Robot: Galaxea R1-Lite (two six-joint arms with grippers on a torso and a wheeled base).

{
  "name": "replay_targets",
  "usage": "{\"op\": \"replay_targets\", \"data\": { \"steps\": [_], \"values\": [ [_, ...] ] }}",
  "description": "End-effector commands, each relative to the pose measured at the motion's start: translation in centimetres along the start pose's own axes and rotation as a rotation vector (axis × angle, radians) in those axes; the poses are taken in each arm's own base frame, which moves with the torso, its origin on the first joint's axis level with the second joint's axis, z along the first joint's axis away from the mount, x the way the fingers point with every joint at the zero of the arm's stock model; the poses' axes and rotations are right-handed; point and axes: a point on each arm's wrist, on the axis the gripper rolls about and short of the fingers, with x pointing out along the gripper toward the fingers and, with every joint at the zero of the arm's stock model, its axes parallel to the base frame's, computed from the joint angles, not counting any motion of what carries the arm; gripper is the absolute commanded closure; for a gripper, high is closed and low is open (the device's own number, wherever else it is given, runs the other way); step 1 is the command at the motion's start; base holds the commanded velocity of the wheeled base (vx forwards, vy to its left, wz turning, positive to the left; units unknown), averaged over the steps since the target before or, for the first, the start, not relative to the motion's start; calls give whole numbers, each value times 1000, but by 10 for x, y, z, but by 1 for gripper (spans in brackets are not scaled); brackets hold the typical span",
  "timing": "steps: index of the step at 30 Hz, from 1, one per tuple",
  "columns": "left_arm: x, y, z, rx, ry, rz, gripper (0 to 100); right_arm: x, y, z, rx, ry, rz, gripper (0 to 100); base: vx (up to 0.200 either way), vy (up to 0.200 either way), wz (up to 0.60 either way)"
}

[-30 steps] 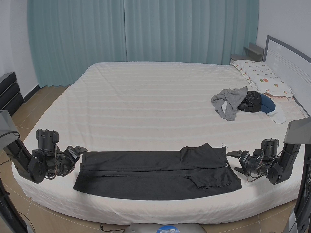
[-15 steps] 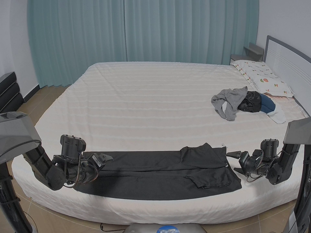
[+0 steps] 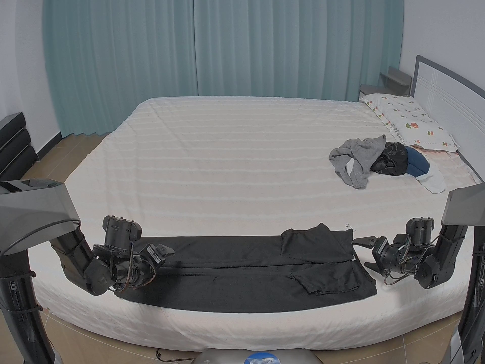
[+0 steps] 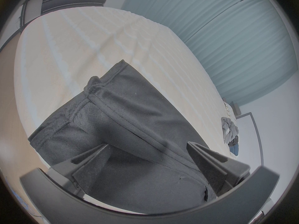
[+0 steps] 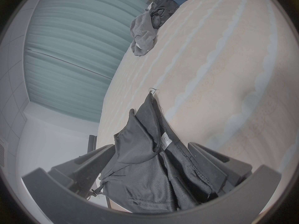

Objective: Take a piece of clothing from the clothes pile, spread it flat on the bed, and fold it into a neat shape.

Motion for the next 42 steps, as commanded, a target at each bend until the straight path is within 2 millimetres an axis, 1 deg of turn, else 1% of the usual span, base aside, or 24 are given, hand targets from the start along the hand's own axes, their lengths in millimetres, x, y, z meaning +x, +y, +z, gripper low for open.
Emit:
{"op": "replay_targets", "data": {
  "steps": [1,2,6,7,12,17,21,25,26,29,32,35,40,41,42],
  "values": [
    [3,5,3,-11,-7,15,0,0,0,0,-1,1,0,0,0,0,0],
    [3,5,3,-13,-9,17,0,0,-1,0,0,2,-1,0,0,0,0],
    [2,13,17,-45,-46,25,0,0,-1,0,0,2,-1,0,0,0,0],
    [2,13,17,-46,-46,27,0,0,-1,0,0,2,-1,0,0,0,0],
    [2,27,43,-105,-112,40,0,0,-1,0,0,2,-1,0,0,0,0],
    [2,35,58,-138,-149,48,0,0,-1,-1,0,3,-3,0,0,0,0],
    [3,43,67,-162,-168,61,0,0,-1,-1,0,3,-3,0,0,0,0],
    [2,47,77,-181,-192,59,0,0,-1,-1,0,3,-3,0,0,0,0],
    [1,51,81,-193,-200,65,0,0,-1,-1,-1,3,-3,0,0,0,0],
    [-4,55,89,-212,-209,50,0,0,-1,-1,0,3,-3,0,0,0,0],
    [-9,52,91,-210,-197,21,0,0,-1,-1,0,3,-3,0,0,0,0],
    [-16,45,93,-156,-152,-48,0,0,0,-1,0,3,-1,0,0,0,0],
    [-12,42,94,29,-133,-64,0,0,0,-1,1,3,-1,0,0,0,0],
    [-12,42,93,36,-133,-64,0,0,0,-1,0,3,-1,0,0,0,0],
    [-11,40,95,91,-137,-68,0,-1,0,0,1,2,1,0,0,0,0]
  ]
}}
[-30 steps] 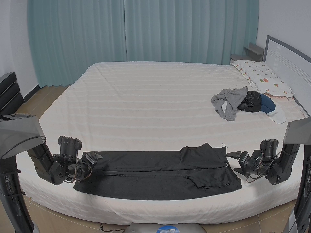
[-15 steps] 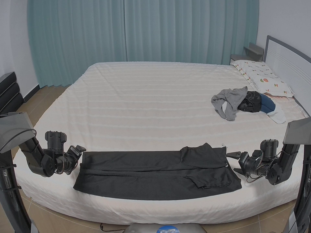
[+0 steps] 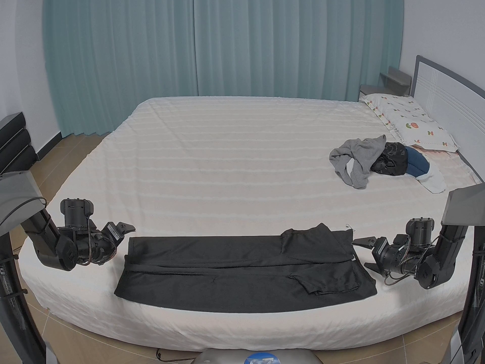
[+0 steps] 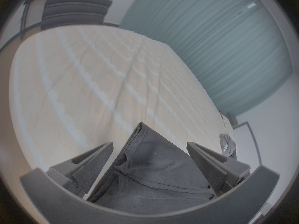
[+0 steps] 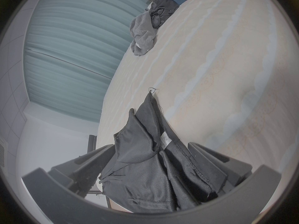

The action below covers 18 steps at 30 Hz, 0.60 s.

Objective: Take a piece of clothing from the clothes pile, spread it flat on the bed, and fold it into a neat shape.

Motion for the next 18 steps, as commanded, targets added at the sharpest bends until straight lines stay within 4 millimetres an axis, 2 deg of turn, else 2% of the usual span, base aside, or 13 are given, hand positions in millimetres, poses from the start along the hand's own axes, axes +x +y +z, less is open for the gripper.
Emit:
{"op": "replay_targets", "data": {
  "steps": [1,7,8,12,18],
  "values": [
    [2,-9,3,99,-6,-36,0,0,1,0,1,-1,3,0,0,0,0],
    [4,-16,2,44,6,-64,0,-14,18,5,-31,-52,36,0,0,0,0],
    [9,-15,2,0,33,-84,0,-26,33,-2,-51,-42,66,0,0,0,0],
    [9,-10,1,-26,55,-89,0,-37,58,-26,-99,7,99,0,0,0,0],
    [6,-9,-2,-28,63,-85,0,-24,69,-72,-122,95,28,0,0,0,0]
  ]
}}
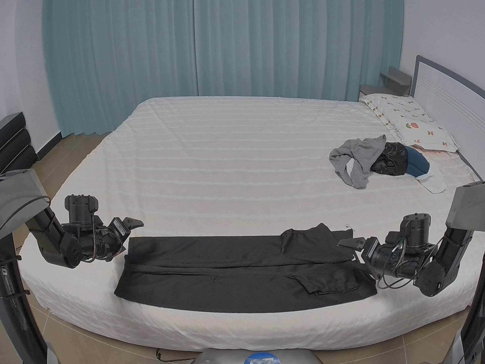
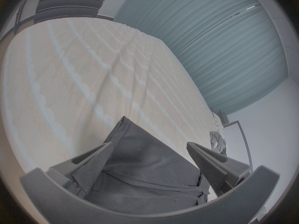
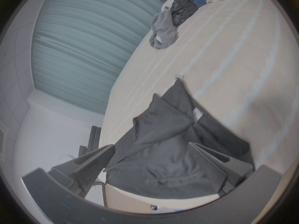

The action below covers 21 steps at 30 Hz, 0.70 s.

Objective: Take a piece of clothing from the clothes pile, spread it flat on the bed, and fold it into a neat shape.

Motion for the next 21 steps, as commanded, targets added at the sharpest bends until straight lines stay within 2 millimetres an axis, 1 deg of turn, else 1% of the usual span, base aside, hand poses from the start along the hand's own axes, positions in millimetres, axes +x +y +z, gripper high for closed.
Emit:
{"op": "replay_targets", "data": {
  "steps": [1,2,3,6,8,13,21],
  "values": [
    [-1,4,-4,-14,16,5,0,-1,21,-39,-21,67,-20,0,0,0,0],
    [-1,4,-3,-13,15,4,0,-2,21,-39,-19,67,-21,0,0,0,0],
    [0,5,-5,-16,21,10,0,-3,24,-48,19,78,-32,0,0,0,0],
    [0,7,-7,-17,28,15,0,0,26,-58,112,77,-56,0,0,0,0],
    [0,8,-8,-19,32,19,0,3,23,-61,158,62,-85,0,0,0,0],
    [0,10,-8,-22,35,22,0,5,18,-69,157,49,-105,0,0,0,0],
    [3,12,-10,-27,47,25,0,5,16,-75,156,69,-118,0,0,0,0]
  ]
}}
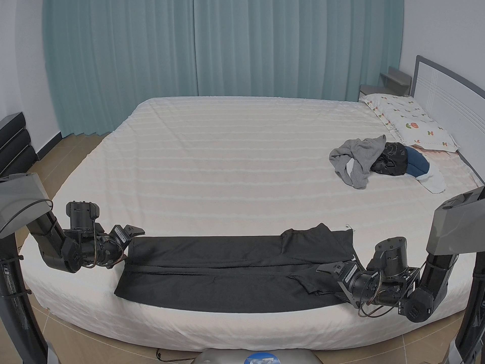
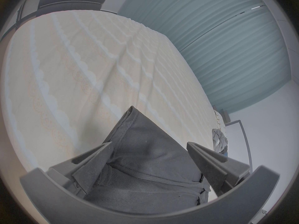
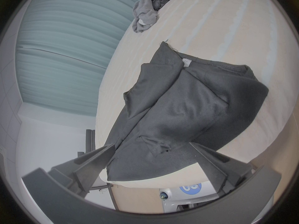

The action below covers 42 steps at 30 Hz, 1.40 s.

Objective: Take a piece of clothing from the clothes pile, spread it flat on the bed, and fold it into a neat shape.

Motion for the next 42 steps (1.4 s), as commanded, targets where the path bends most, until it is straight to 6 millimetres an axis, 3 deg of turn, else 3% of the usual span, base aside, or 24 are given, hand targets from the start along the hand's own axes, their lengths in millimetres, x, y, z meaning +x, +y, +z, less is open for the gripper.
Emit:
{"op": "replay_targets", "data": {
  "steps": [1,9,21,42],
  "values": [
    [2,2,0,-4,3,4,0,2,-4,-3,5,12,-17,0,0,0,0],
    [2,2,-1,-5,5,6,0,5,-2,-2,24,7,-8,0,-150,0,0],
    [3,4,-2,-7,10,10,0,12,4,3,18,-67,74,0,0,0,0],
    [3,3,1,-8,-1,6,0,25,-10,1,17,-92,40,0,0,0,0]
  ]
}}
